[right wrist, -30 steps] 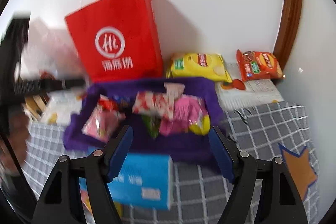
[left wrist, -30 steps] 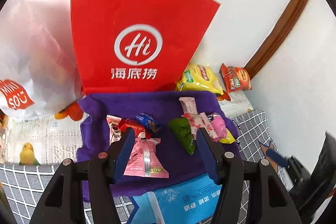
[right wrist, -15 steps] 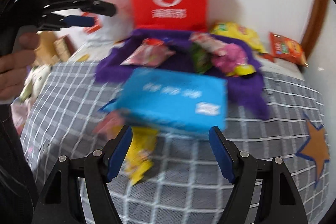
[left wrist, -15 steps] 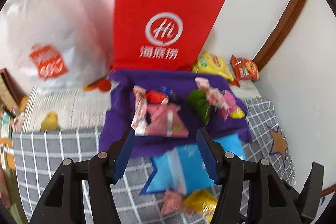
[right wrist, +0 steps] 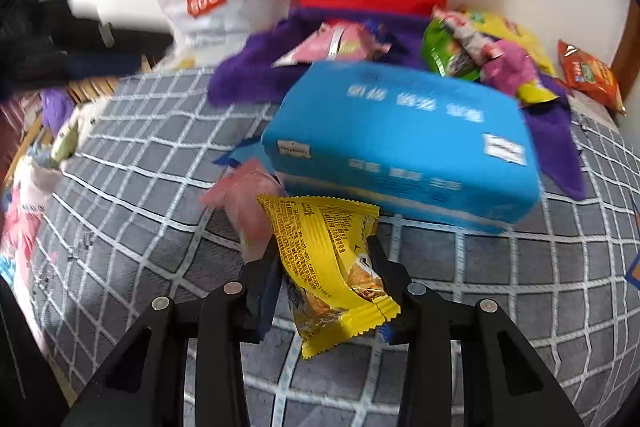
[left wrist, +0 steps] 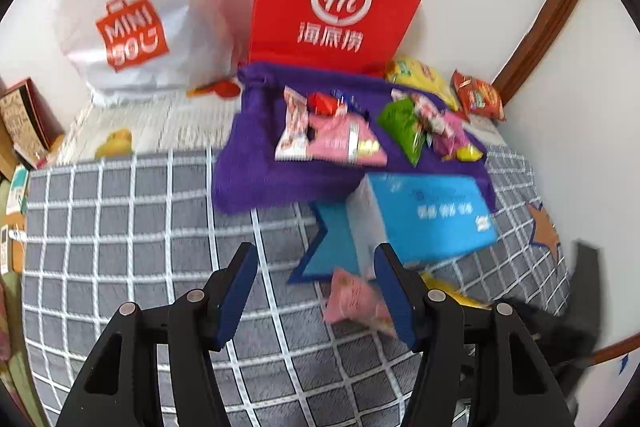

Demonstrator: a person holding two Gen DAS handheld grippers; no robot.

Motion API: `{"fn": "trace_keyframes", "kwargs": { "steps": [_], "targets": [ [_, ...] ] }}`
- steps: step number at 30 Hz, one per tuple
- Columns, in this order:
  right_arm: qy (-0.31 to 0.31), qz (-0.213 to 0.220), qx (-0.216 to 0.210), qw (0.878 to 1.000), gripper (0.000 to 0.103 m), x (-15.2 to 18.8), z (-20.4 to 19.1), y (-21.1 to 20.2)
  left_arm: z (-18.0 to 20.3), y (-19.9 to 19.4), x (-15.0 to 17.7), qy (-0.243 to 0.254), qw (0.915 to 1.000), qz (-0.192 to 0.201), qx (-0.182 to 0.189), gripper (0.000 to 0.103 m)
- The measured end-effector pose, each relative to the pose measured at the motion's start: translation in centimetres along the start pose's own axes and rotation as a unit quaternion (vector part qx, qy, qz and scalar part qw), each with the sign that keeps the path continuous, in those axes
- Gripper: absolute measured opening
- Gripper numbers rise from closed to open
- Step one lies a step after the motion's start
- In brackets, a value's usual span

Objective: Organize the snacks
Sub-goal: 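Grasp the yellow snack bag with the right tool while the left tool grasps the pink peach candy, then lift the yellow bag and peach candy and carry them over the towel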

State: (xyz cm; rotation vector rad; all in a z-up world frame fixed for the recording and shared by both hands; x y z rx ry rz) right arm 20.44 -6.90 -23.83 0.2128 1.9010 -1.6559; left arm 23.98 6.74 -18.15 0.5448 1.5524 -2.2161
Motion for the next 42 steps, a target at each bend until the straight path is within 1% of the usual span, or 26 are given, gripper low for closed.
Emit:
{"fn": "trace_keyframes", "kwargs": {
  "steps": [2, 5, 8, 12, 13, 14, 18, 20, 21, 22, 23, 25, 28, 29, 32, 37, 42],
  "targets": [
    [0.007, 0.013, 0.011, 1.000, 0.040, 0.2, 1.1, -1.0, 0.0, 1.0, 1.1, -0.002, 1.0000, -0.009, 0.002, 0.058],
    [0.026, 0.025, 0.033, 0.999, 0.040, 1.0, 3.9, -2.1, 0.5, 3.0, 2.9, 0.000, 0.9996, -0.026, 0.008, 0.058],
    [0.054, 0.025, 0.064, 0.996, 0.040, 2.0, 7.2, -2.4, 1.4, 4.7, 4.3, 0.007, 0.9991, -0.039, 0.017, 0.058],
    [0.084, 0.024, 0.085, 0.993, 0.040, 3.0, 10.5, -2.7, 3.3, 7.3, 5.8, 0.026, 0.9966, -0.064, 0.046, 0.058],
    [0.088, 0.024, 0.089, 0.992, 0.040, 3.2, 11.1, -2.8, 3.6, 7.8, 6.1, 0.030, 0.9965, -0.066, 0.042, 0.061],
    [0.090, 0.025, 0.093, 0.991, 0.040, 3.5, 11.6, -3.0, 3.9, 7.7, 6.0, 0.040, 0.9977, -0.044, 0.033, 0.064],
    [0.091, 0.034, 0.100, 0.990, 0.040, 3.8, 12.7, -3.1, 5.2, 8.4, 6.5, 0.081, 0.9964, -0.026, -0.001, 0.067],
    [0.087, 0.036, 0.099, 0.991, 0.040, 3.5, 13.0, -2.6, 5.7, 8.7, 7.0, 0.117, 0.9924, -0.021, -0.031, 0.066],
    [0.085, 0.037, 0.100, 0.991, 0.040, 3.2, 13.1, -2.3, 5.8, 8.8, 7.1, 0.130, 0.9903, -0.015, -0.047, 0.065],
    [0.081, 0.038, 0.104, 0.991, 0.040, 3.0, 13.2, -1.9, 5.9, 8.7, 7.2, 0.135, 0.9894, -0.006, -0.054, 0.060],
    [0.077, 0.042, 0.110, 0.990, 0.040, 2.7, 13.3, -1.6, 5.9, 8.6, 7.2, 0.133, 0.9898, 0.004, -0.051, 0.055],
    [0.076, 0.052, 0.111, 0.990, 0.040, 2.4, 13.4, -1.2, 5.8, 8.4, 7.3, 0.125, 0.9907, 0.023, -0.049, 0.054],
    [0.085, 0.056, 0.112, 0.988, 0.040, 2.7, 13.6, -0.1, 5.7, 8.1, 7.4, 0.124, 0.9905, 0.026, -0.053, 0.053],
    [0.084, 0.049, 0.111, 0.989, 0.041, 2.8, 13.5, 0.6, 5.6, 8.1, 7.4, 0.123, 0.9907, 0.026, -0.052, 0.053],
    [0.082, 0.053, 0.106, 0.990, 0.041, 2.6, 13.4, 0.6, 5.5, 8.0, 7.4, 0.117, 0.9916, 0.028, -0.047, 0.053],
    [0.076, 0.037, 0.114, 0.990, 0.043, 2.8, 13.4, 1.3, 5.7, 8.4, 7.4, 0.119, 0.9913, 0.026, -0.050, 0.057],
    [0.072, 0.028, 0.121, 0.990, 0.045, 2.9, 13.4, 1.6, 5.7, 8.2, 7.3, 0.111, 0.9926, 0.029, -0.041, 0.054]
  ]
}}
Point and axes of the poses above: each gripper's, at about its wrist camera, not at the fingertips, and y roughly the way its jaws point, z to its right, x to its underside, the point moved 9 cm from there along y, roughly the way its jaws point, and after that the axes turned 7 degrees about x, right-handed, at the moved point
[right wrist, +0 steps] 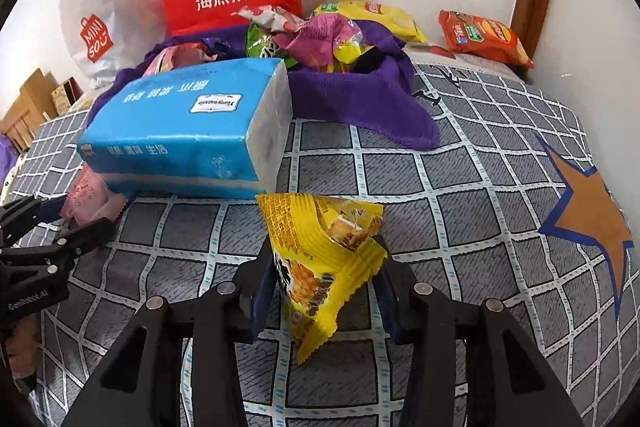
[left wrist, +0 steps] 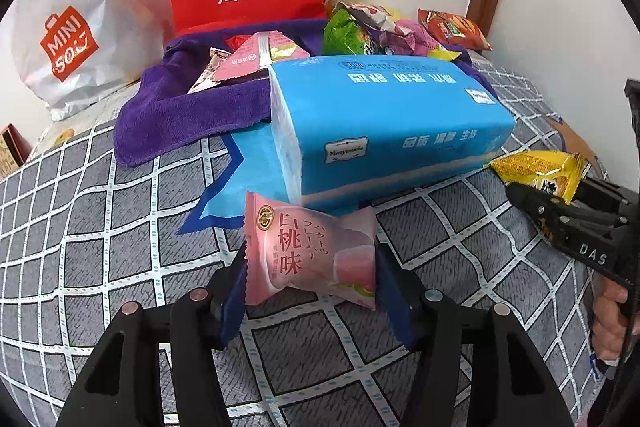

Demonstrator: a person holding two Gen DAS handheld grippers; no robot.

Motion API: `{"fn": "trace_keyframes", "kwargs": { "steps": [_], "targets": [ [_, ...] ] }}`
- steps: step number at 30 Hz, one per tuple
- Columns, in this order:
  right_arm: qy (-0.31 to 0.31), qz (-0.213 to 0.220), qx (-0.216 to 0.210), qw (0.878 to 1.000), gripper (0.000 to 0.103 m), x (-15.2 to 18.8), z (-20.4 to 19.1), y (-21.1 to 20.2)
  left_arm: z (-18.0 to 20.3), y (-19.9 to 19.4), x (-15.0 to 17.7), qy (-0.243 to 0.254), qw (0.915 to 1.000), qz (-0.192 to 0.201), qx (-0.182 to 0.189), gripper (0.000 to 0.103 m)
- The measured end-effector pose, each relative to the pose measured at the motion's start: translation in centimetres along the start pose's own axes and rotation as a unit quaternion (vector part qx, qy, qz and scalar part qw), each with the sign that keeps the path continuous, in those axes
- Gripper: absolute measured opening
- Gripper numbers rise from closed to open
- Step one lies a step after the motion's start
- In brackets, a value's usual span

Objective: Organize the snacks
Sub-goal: 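Lift the yellow bag and peach candy and carry them over the towel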

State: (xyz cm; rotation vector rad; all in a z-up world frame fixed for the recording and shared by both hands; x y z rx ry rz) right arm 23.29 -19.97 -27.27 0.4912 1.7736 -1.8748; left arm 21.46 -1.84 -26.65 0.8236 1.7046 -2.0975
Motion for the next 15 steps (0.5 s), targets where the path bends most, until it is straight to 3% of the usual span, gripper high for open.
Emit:
{"fn": "trace_keyframes", "kwargs": {
  "steps": [9, 15],
  "targets": [
    [0.008, 0.004, -0.010, 1.000, 0.044, -0.1, 0.2, -0.1, -0.4, -0.9, 0.0, -0.013, 0.9999, 0.011, 0.001, 0.052],
    [0.026, -0.008, -0.026, 0.999, 0.042, 0.1, 0.5, -0.8, -0.5, -3.3, 0.0, -0.032, 0.9989, 0.012, 0.032, 0.052]
  ]
}}
Point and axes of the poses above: each gripper's, at about its wrist camera, not at the fingertips, and y roughly the way its jaws point, z to its right, x to its underside, the point moved 9 cm from there along y, roughly the way its jaws point, and after that the axes turned 7 degrees about x, right-handed, at the moved point
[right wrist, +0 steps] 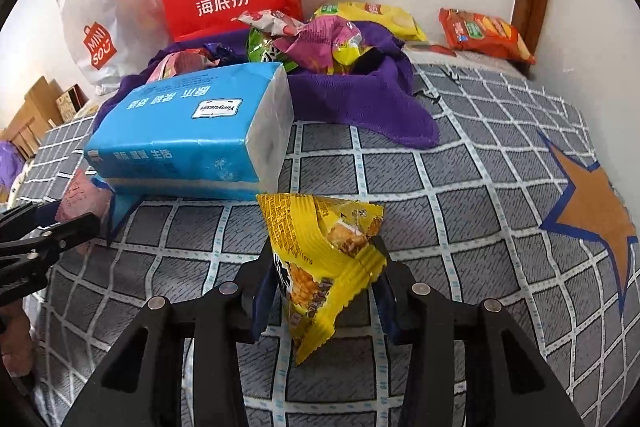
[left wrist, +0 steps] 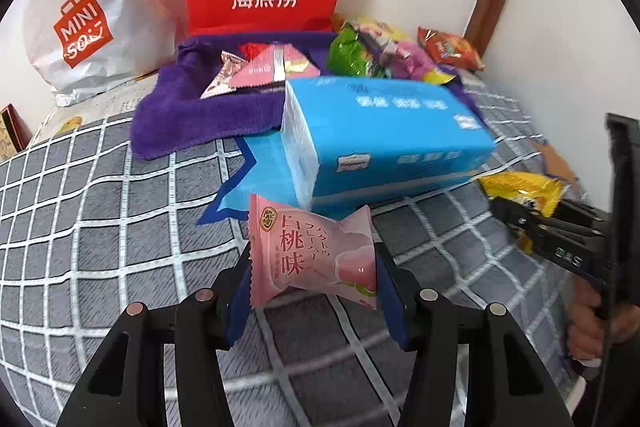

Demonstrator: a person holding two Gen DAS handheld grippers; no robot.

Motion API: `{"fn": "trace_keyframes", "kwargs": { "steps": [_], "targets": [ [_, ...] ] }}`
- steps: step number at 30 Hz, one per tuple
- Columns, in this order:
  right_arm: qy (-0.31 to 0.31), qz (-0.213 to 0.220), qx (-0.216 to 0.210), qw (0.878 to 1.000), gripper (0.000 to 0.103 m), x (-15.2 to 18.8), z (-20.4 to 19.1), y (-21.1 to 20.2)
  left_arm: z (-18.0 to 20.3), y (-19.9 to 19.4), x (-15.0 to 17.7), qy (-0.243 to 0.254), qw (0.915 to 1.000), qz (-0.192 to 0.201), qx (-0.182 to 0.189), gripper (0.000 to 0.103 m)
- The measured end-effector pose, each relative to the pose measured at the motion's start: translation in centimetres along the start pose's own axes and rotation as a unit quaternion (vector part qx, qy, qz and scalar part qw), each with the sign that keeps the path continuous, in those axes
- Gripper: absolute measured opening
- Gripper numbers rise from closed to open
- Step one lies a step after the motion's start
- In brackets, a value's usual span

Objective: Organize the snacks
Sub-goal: 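Lift the yellow bag and peach candy and carry them over the towel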

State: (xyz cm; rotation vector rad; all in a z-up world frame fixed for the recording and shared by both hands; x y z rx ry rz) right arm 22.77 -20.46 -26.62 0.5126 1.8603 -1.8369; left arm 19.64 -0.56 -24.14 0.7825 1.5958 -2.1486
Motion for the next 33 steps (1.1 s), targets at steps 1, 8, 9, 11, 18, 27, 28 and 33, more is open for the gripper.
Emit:
{"fn": "trace_keyframes", "kwargs": {
  "steps": [1, 8, 9, 11, 18, 27, 28, 33],
  "targets": [
    [0.007, -0.003, -0.002, 1.000, 0.042, -0.1, 0.1, -0.4, -0.1, -0.7, 0.0, -0.004, 1.0000, 0.003, 0.002, 0.052],
    [0.011, 0.042, 0.007, 0.999, 0.040, -1.8, -0.6, -5.4, 0.5, -4.3, -0.9, -0.012, 0.9991, 0.015, 0.037, 0.052],
    [0.010, 0.046, 0.004, 0.999, 0.040, -2.0, -1.0, -6.1, 0.5, -4.7, -1.2, -0.009, 0.9993, 0.017, 0.033, 0.052],
    [0.005, 0.054, -0.001, 0.999, 0.040, -2.5, -1.8, -7.3, 0.6, -5.4, -1.9, -0.007, 0.9992, 0.025, 0.032, 0.052],
    [-0.013, 0.096, -0.022, 0.995, 0.040, -7.5, -5.2, -10.0, 0.3, -7.5, -5.2, -0.020, 0.9979, 0.041, 0.045, 0.052],
    [-0.043, 0.124, -0.022, 0.991, 0.039, -13.3, -8.3, -10.7, -1.4, -9.3, -10.4, -0.013, 0.9975, 0.068, 0.012, 0.052],
    [-0.044, 0.122, -0.030, 0.991, 0.039, -13.7, -8.5, -10.6, -1.6, -9.3, -10.9, -0.016, 0.9974, 0.068, 0.012, 0.052],
    [-0.051, 0.125, -0.050, 0.990, 0.039, -16.0, -8.9, -10.6, -2.5, -8.8, -13.1, -0.023, 0.9974, 0.067, 0.012, 0.052]
  ]
}}
Point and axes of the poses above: each gripper's, at about its wrist camera, not at the fingertips, and y roughly the way its jaws point, z to its right, x to its underside, the point moved 9 cm from there along y, roughly the way its jaws point, and after that the axes turned 7 degrees about x, right-handed, at the moved point
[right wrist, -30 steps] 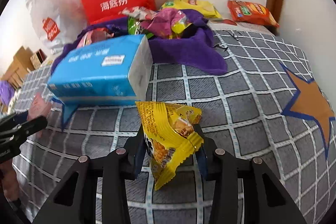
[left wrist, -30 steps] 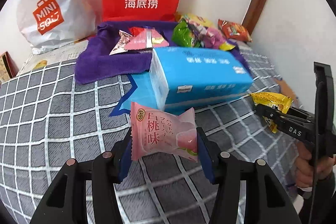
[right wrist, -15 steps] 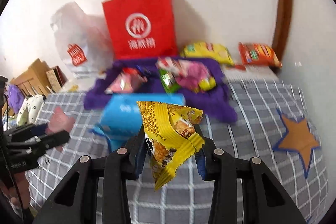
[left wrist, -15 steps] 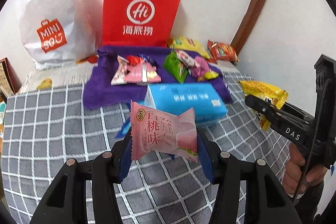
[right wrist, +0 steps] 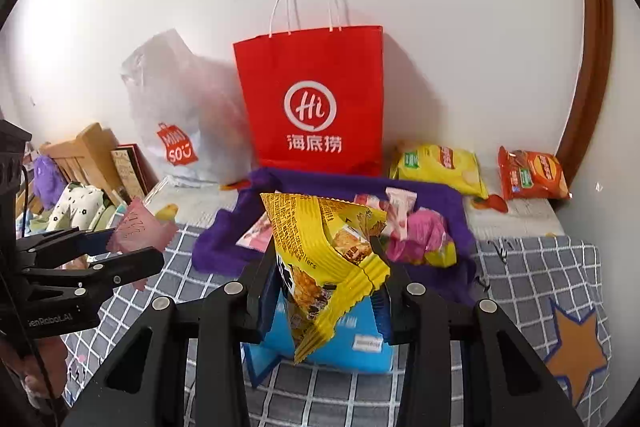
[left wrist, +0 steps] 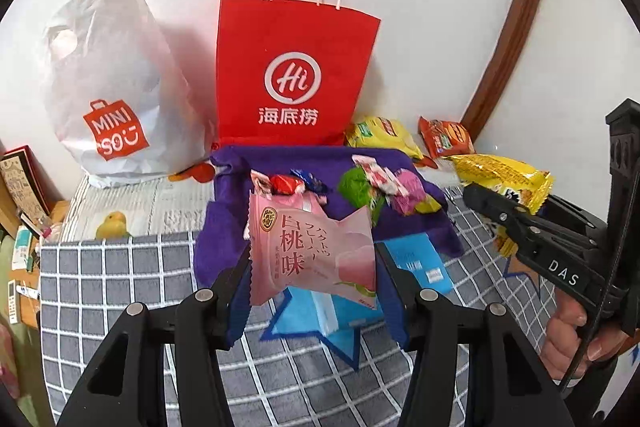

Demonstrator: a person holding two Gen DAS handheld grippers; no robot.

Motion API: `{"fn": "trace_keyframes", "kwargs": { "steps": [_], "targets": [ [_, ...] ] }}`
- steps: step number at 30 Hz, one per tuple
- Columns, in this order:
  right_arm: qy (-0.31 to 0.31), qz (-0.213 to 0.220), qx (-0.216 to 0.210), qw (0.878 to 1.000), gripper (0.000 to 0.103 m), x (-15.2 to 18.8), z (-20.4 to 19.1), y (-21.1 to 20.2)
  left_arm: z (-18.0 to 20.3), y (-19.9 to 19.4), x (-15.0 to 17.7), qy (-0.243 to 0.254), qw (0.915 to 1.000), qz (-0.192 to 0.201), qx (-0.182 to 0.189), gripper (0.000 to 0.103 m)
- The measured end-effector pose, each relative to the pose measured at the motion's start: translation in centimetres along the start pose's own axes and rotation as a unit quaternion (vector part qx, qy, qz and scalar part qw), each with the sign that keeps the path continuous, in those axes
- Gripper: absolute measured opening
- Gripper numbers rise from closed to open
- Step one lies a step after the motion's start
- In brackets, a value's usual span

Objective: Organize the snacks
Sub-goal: 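Lift the yellow bag and peach candy and carry them over the towel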

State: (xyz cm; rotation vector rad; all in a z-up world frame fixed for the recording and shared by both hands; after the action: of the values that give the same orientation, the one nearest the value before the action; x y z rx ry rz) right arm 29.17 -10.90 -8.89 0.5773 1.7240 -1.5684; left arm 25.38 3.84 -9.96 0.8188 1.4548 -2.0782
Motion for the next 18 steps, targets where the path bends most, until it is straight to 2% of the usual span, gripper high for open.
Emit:
{"fn": "trace_keyframes", "kwargs": {
  "steps": [3, 9, 18],
  "targets": [
    [0.005, 0.006, 0.001, 1.000, 0.039, -1.5, 0.5, 0.6, -0.2, 0.5, -1.5, -0.005, 1.0000, 0.001, 0.007, 0.052],
    [0.017, 0.012, 0.009, 1.000, 0.039, -4.3, 1.1, 2.5, -1.6, 1.8, -4.4, -0.017, 0.9998, 0.008, -0.003, 0.052],
    [0.013, 0.005, 0.009, 1.000, 0.039, -6.5, 0.9, 6.9, -3.7, 4.9, -7.9, -0.034, 0.9994, -0.001, -0.004, 0.052]
  ]
}}
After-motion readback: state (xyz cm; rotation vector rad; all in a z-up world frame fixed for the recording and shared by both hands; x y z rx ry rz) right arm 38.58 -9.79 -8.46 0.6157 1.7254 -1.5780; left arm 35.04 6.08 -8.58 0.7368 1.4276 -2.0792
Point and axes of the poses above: each gripper's, at about its wrist camera, not at the fingertips, and y roughly the way its jaws point, z to its right, x to its underside, the point moved 9 cm from there along y, roughly the way its jaws point, and after that the axes turned 7 degrees about x, right-handed, at the moved point
